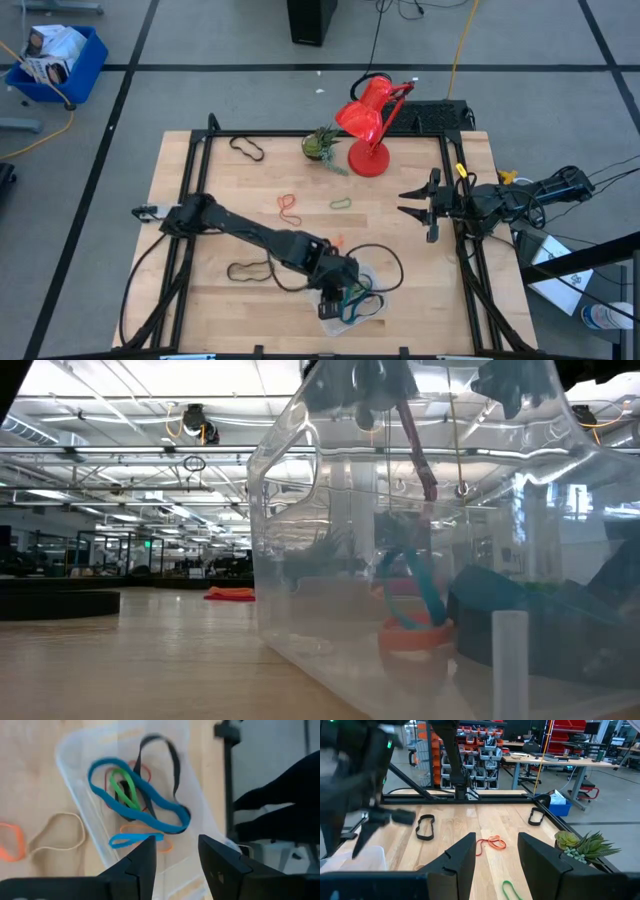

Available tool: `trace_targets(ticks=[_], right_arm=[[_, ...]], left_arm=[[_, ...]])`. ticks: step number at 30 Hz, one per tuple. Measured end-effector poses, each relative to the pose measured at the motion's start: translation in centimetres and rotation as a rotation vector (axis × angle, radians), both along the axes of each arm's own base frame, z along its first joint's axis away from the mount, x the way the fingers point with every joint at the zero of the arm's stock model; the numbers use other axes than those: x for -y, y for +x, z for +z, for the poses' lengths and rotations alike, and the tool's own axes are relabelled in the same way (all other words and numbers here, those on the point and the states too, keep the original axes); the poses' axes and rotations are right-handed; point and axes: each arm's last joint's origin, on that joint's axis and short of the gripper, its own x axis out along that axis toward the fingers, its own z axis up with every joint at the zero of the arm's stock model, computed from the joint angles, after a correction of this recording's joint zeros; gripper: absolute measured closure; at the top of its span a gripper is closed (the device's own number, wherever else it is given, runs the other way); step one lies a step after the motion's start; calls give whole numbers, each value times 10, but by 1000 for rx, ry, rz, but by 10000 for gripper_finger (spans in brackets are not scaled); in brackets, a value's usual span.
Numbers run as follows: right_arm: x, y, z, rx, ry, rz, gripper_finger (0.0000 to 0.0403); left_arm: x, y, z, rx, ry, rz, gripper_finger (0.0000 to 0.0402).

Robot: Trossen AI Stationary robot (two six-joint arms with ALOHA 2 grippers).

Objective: Pick and place rubber bands into bin
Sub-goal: Put the black rubber band into the transparent container

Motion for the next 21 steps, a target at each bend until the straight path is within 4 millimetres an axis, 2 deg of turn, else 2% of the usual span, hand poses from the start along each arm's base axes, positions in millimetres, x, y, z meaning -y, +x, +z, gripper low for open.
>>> trace_targets(ticks=[4, 12, 16, 21], right_arm=[[0, 0, 0, 0, 0, 0, 259], [0, 0, 0, -3, -23, 2, 259], [0, 0, 0, -9, -60, 6, 259], [0, 0, 0, -12, -92, 8, 259]], left_arm=[[-8, -18, 44, 100, -3, -34, 247], [-25, -82, 133, 276, -11, -27, 247], [-29, -106, 160, 347, -34, -40, 247], [-33, -122, 173, 415, 65, -84, 247]])
